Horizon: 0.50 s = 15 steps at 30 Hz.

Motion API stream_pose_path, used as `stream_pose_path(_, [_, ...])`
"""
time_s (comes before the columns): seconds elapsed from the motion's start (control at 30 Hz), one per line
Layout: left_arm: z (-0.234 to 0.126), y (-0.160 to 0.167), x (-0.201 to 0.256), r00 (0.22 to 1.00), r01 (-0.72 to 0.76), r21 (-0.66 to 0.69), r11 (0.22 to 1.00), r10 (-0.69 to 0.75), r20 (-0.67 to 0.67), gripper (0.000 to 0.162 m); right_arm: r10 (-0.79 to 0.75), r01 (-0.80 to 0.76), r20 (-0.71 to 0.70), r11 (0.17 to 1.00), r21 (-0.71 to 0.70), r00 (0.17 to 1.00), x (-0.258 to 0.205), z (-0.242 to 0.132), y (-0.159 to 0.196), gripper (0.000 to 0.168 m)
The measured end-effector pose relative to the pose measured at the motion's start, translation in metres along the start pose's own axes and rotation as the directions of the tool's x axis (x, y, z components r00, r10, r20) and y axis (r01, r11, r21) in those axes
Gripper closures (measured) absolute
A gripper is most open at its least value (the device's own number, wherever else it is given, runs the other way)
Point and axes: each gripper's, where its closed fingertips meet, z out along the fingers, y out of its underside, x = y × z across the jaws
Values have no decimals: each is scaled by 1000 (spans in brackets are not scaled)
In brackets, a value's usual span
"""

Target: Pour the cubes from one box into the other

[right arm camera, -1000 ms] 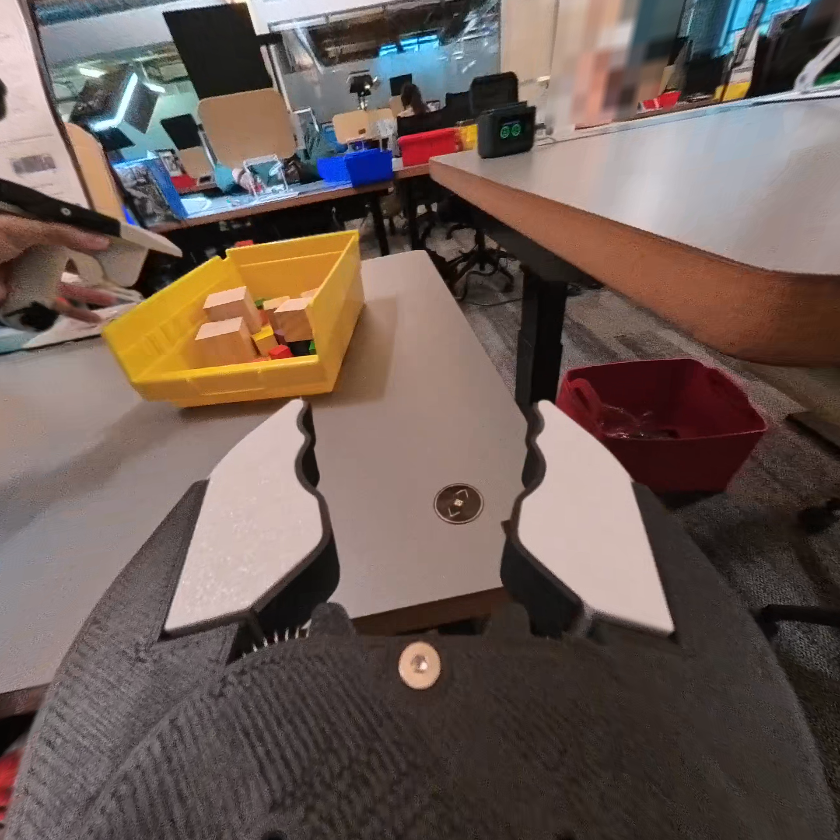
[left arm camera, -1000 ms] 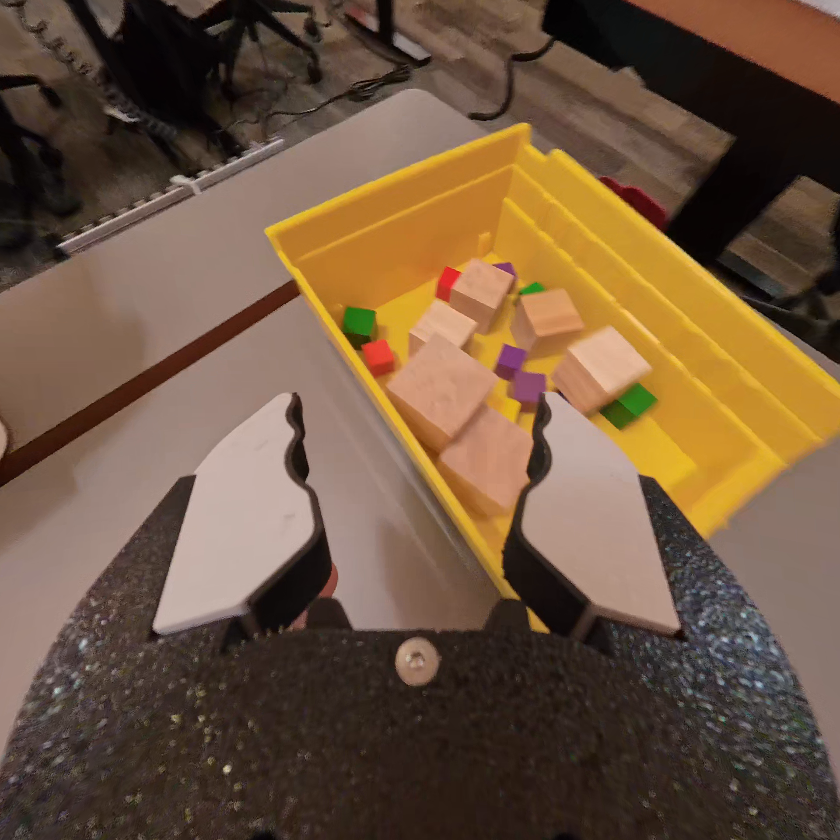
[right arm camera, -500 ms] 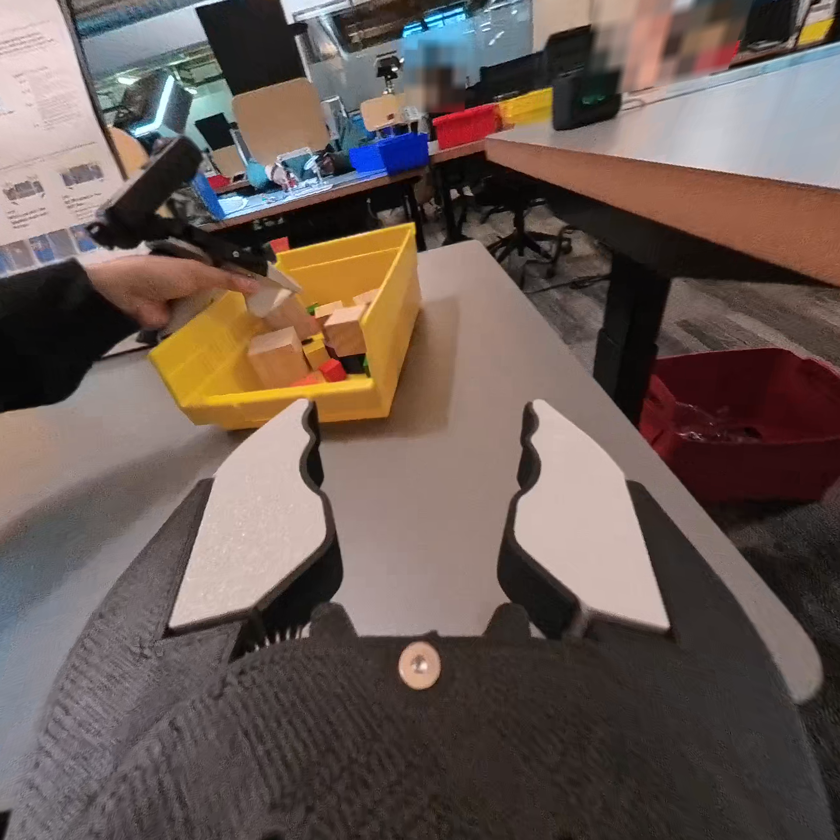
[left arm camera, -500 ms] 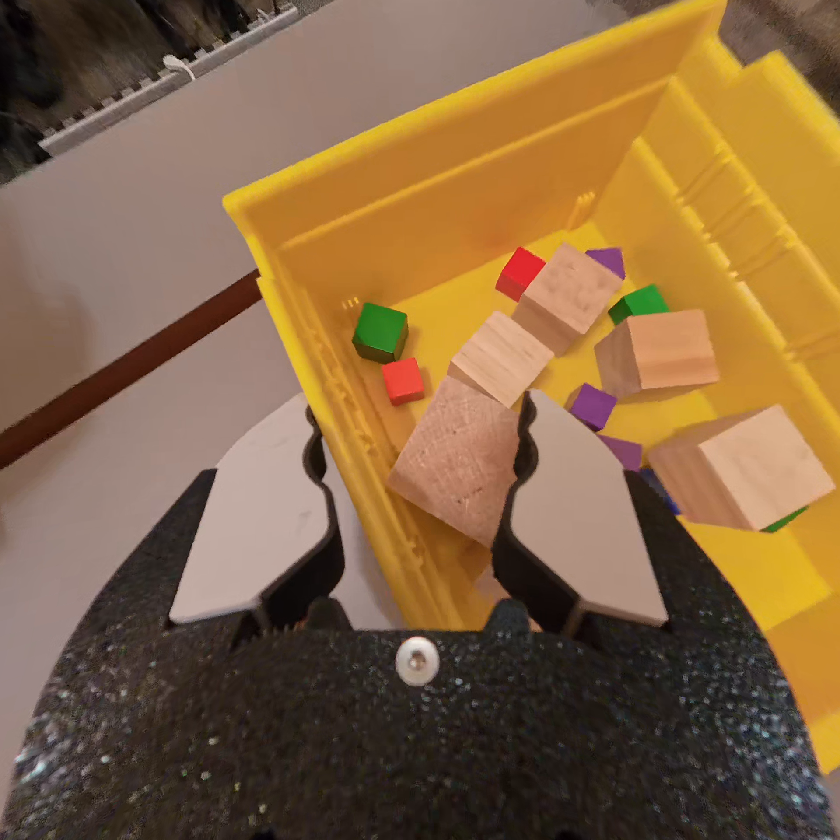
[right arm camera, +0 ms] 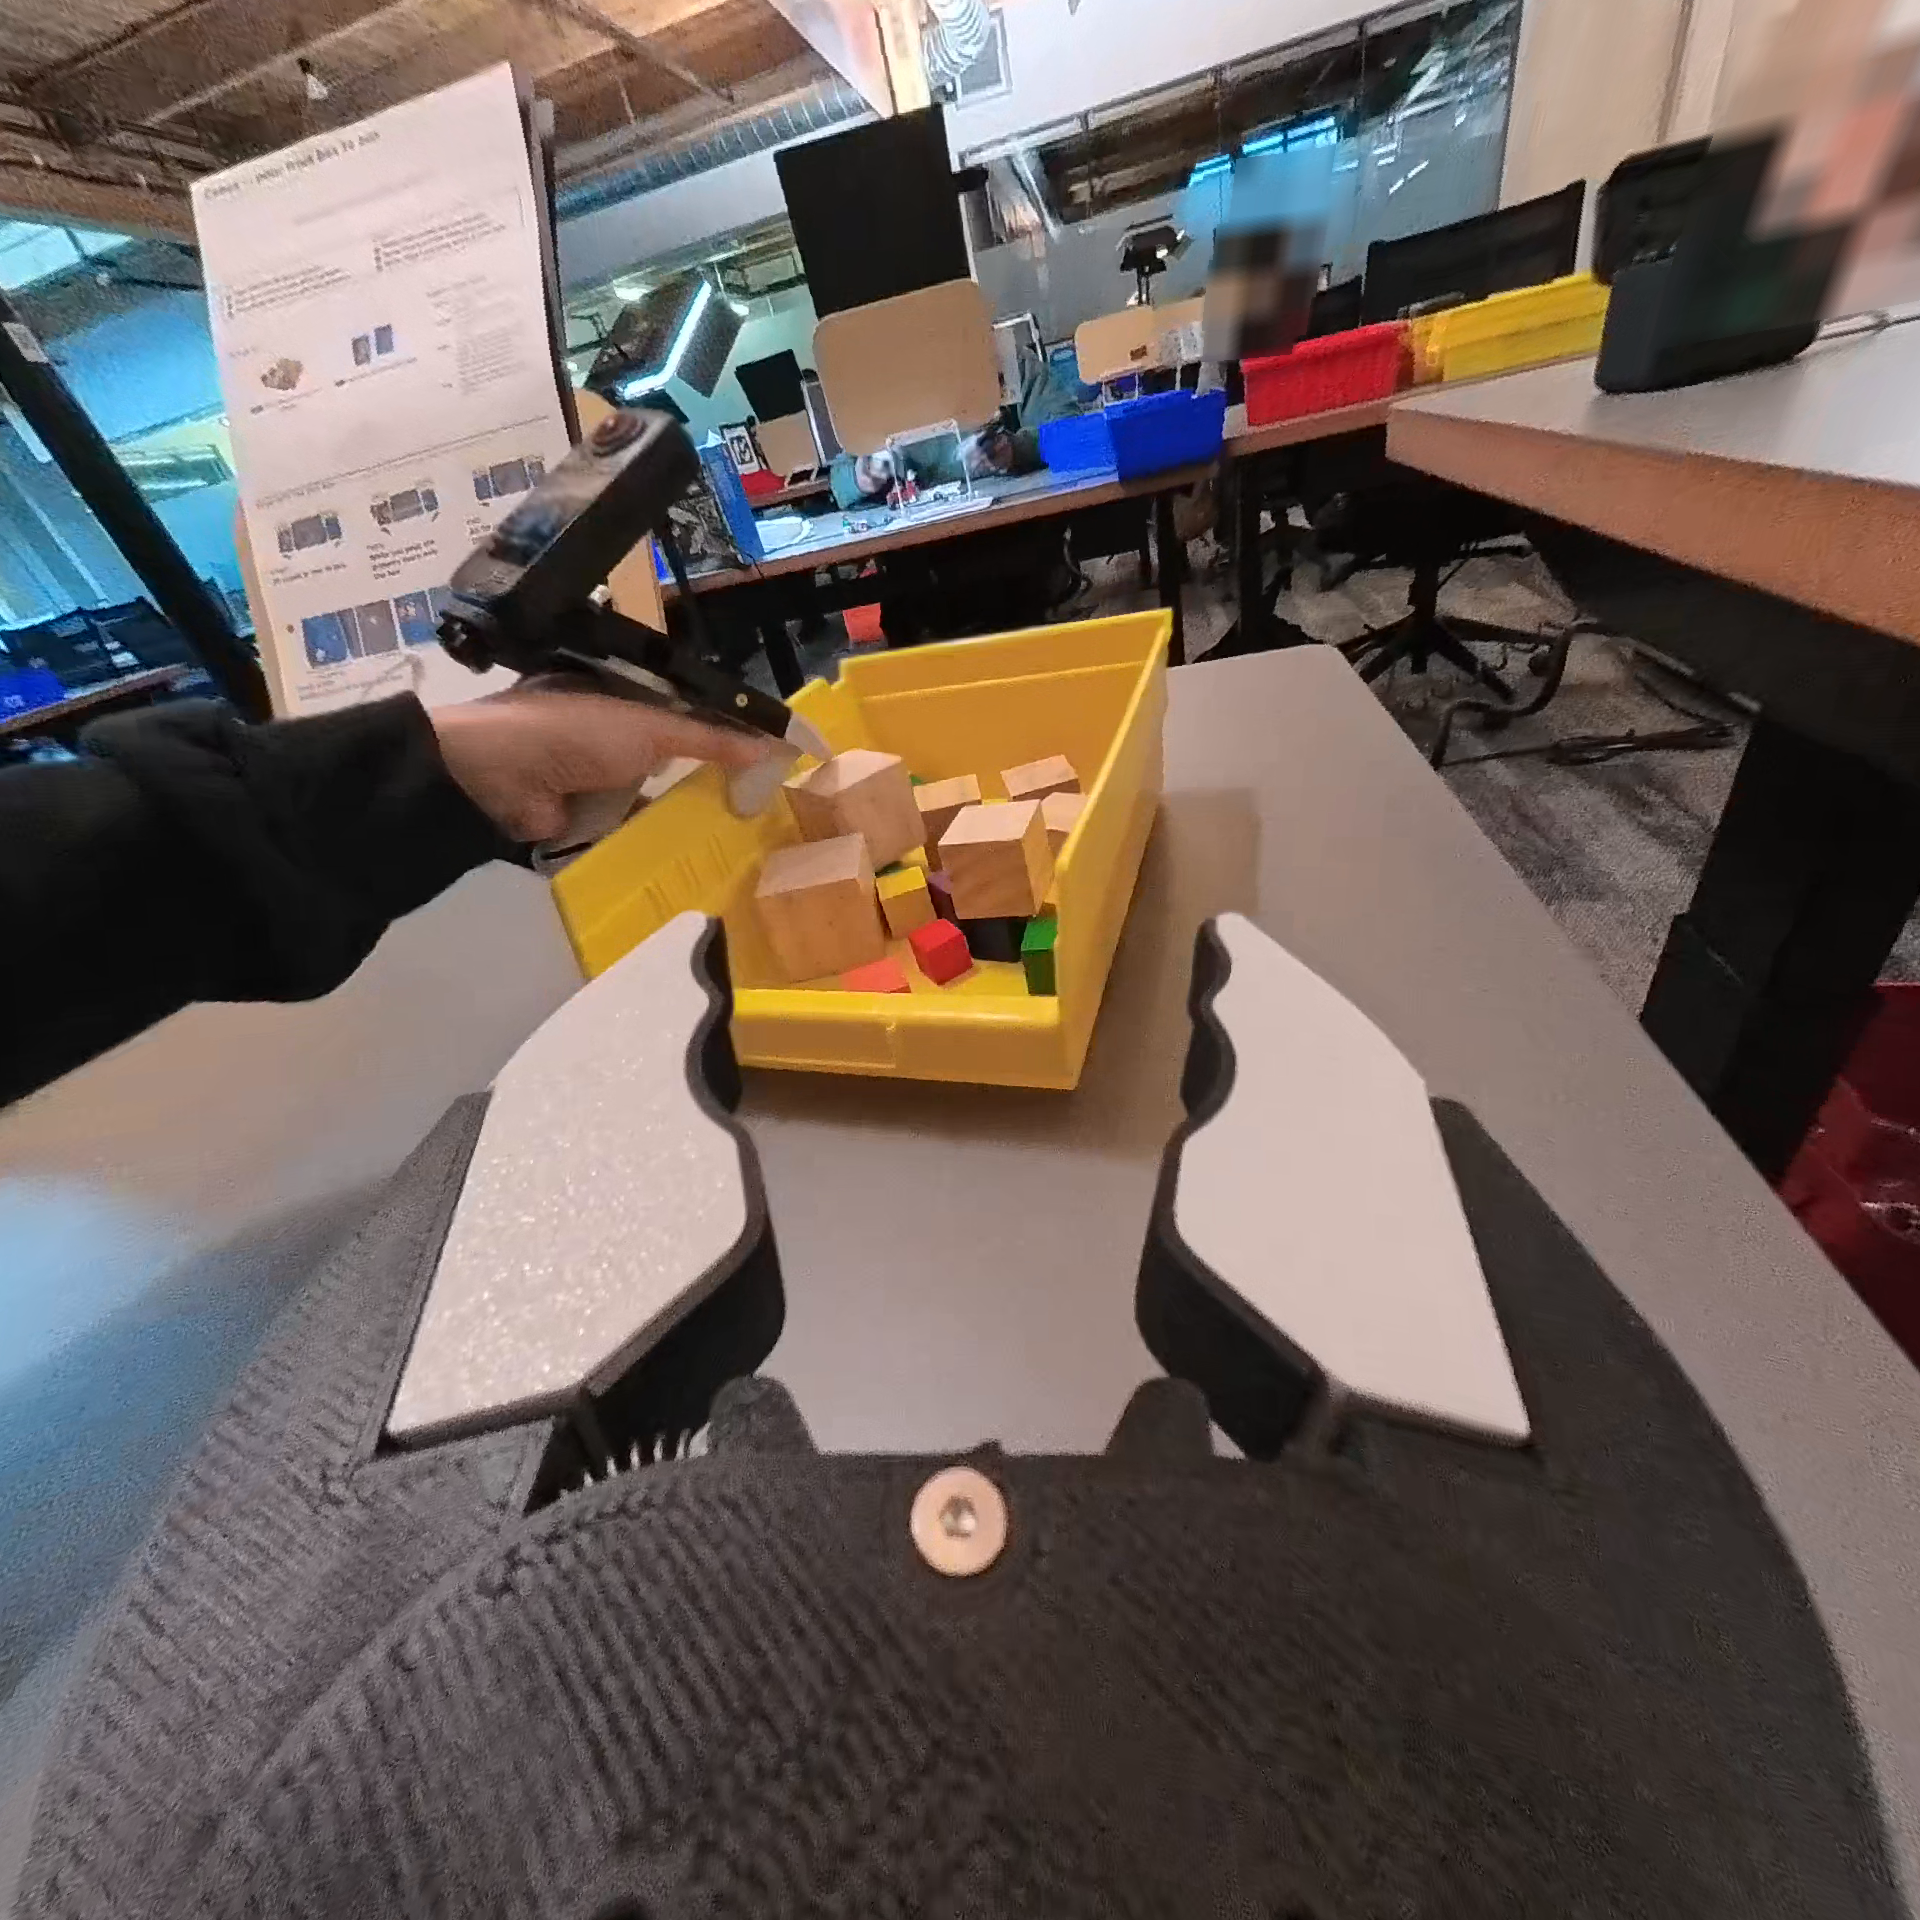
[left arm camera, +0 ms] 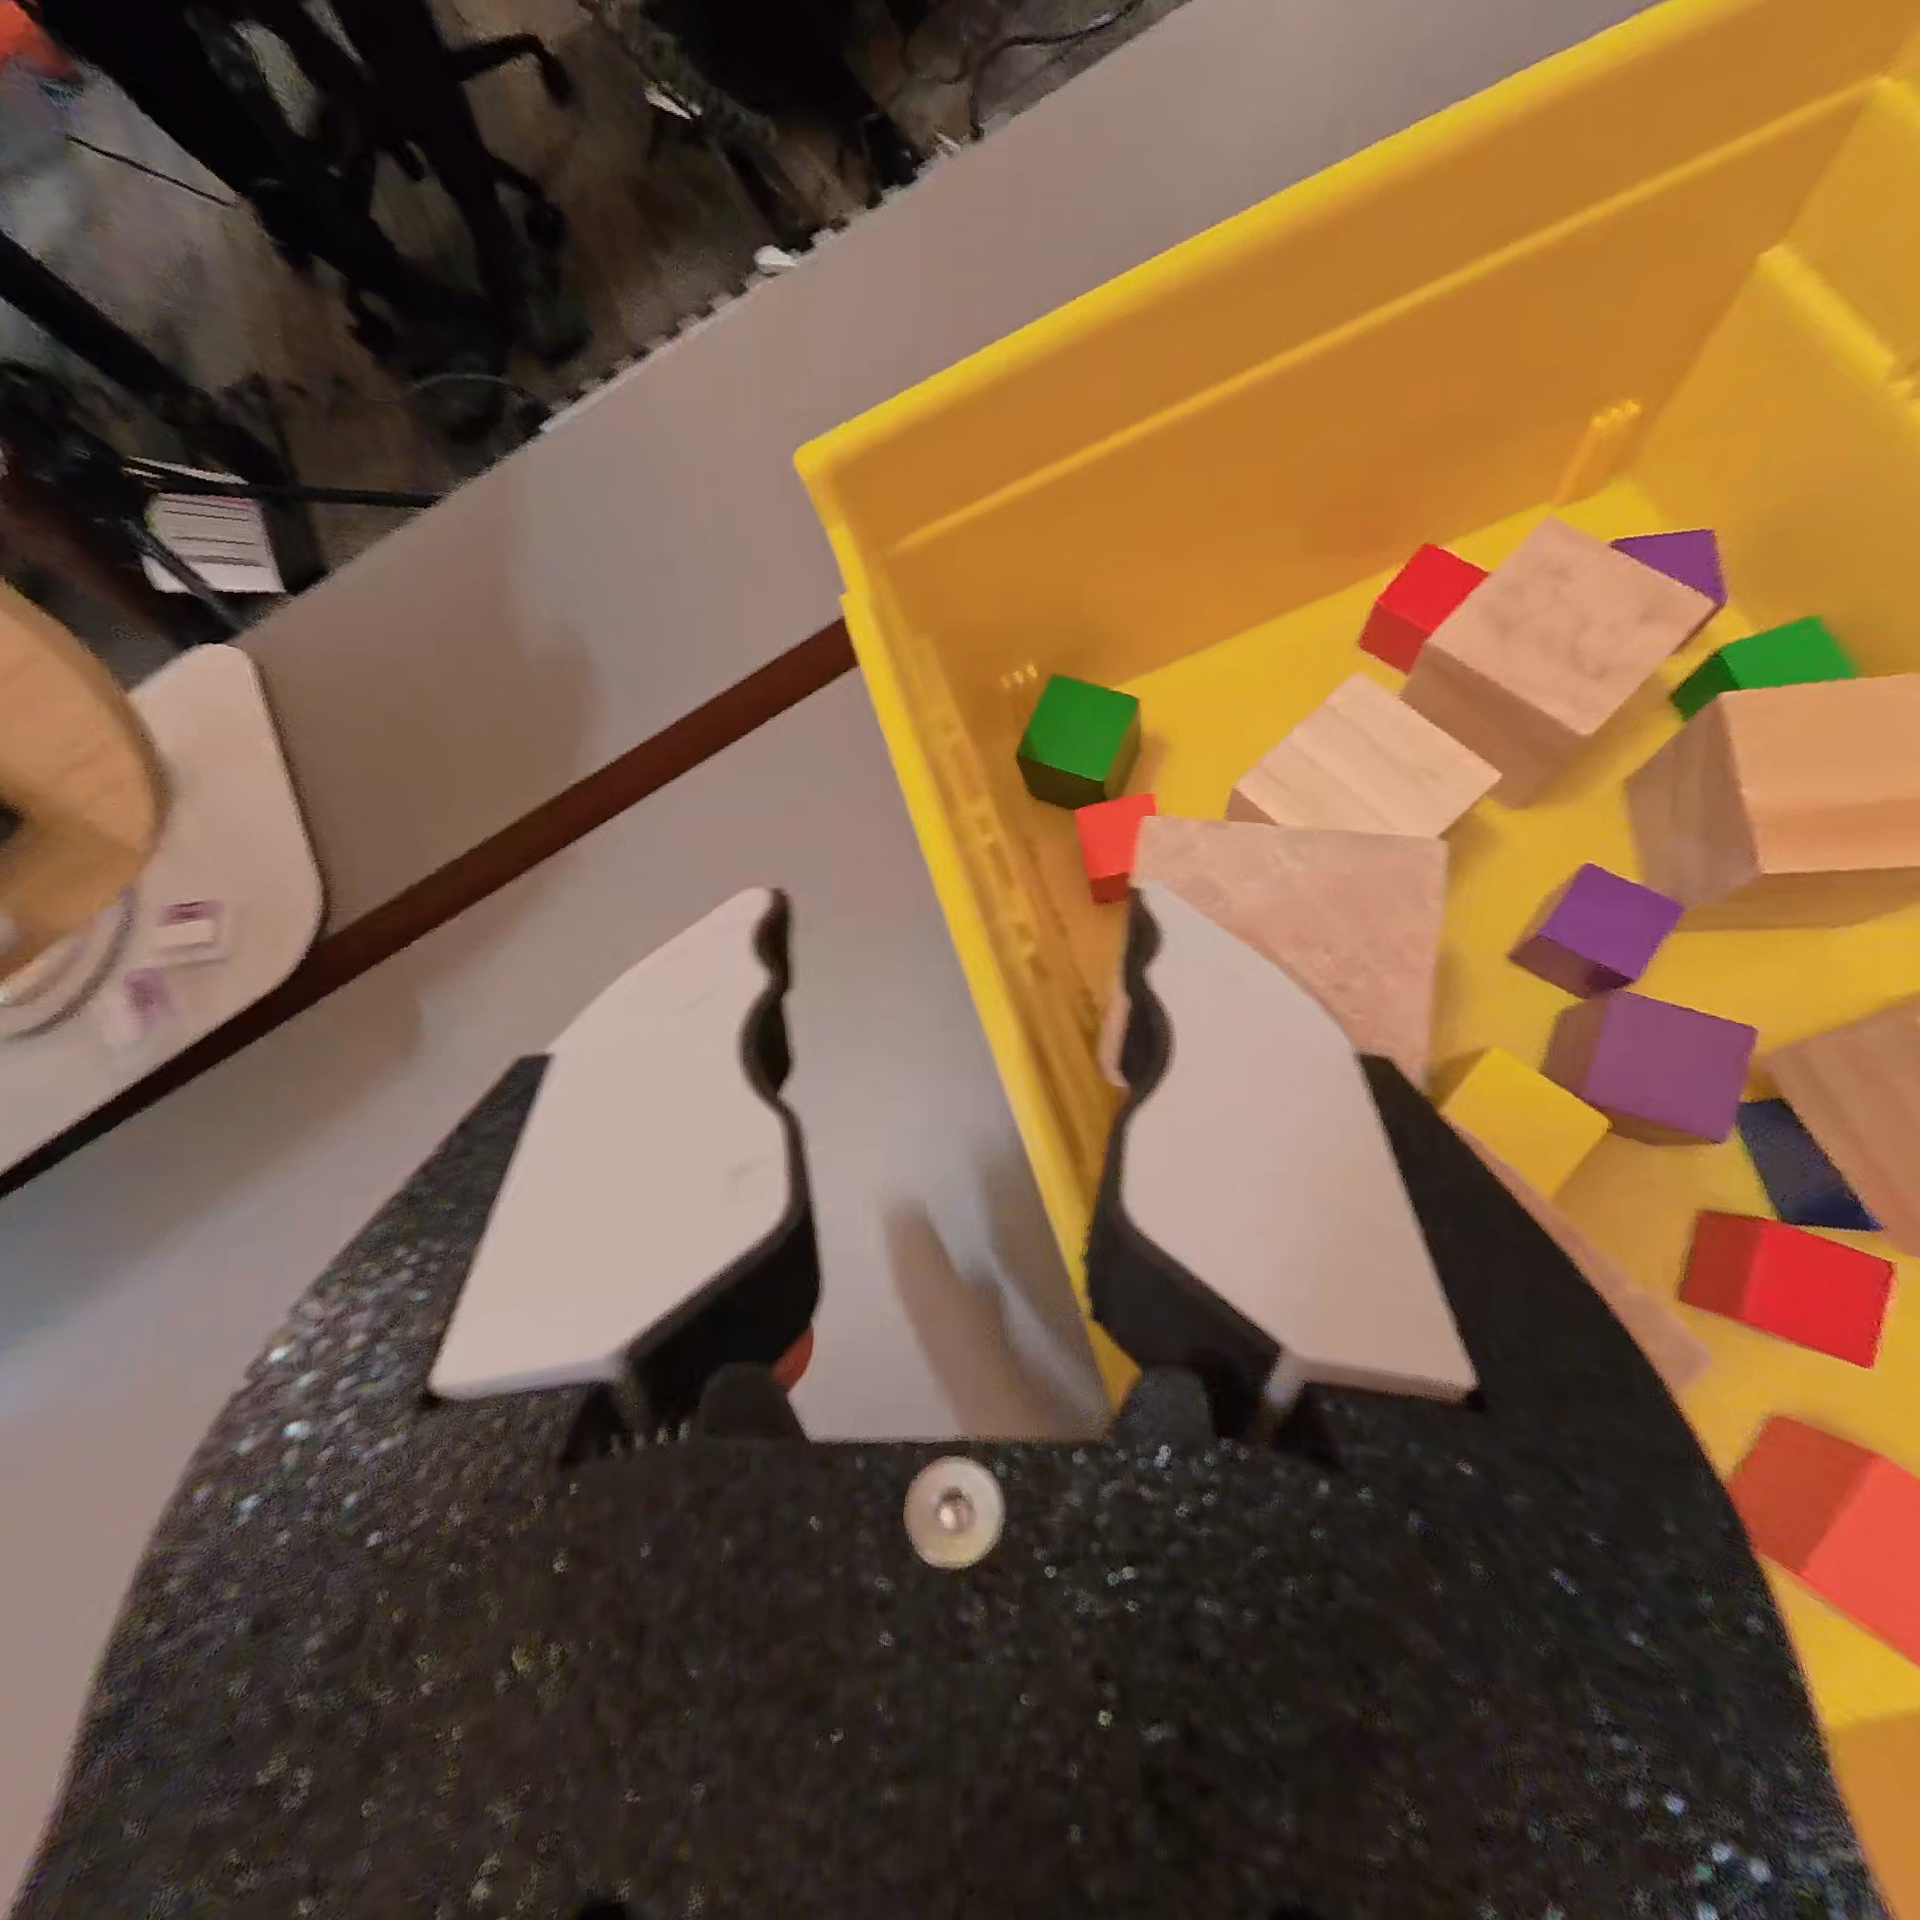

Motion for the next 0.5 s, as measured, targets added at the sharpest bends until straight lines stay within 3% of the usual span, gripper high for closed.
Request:
stream_pose_path(0.03, [-2, -1, -1, 1000, -7, 5, 1000, 7, 12, 92, 11, -10, 5, 1000, -16, 1000, -2, 0, 3, 83])
stream_pose_path(0.3, [-3, -1, -9, 999, -8, -16, 1000, 9, 49, 79, -10, 9, -22, 1000, -22, 1000, 1, -4, 1, 82])
stream_pose_path(0.37, [-2, -1, -3, 1000, 0, -10, 1000, 0, 14, 88, 0, -1, -26, 1000, -25, 1000, 3, -4, 2, 83])
stream_pose_path(0.47, [-2, 5, 17, 975, 139, -82, 987, -150, -163, 126, 9, -10, -24, 999, -42, 1000, 4, -1, 8, 83])
stream_pose_path(0.5, [-4, 7, 24, 946, 205, -129, 970, -230, -229, 122, 9, -10, -23, 999, -53, 1000, 3, 0, 11, 83])
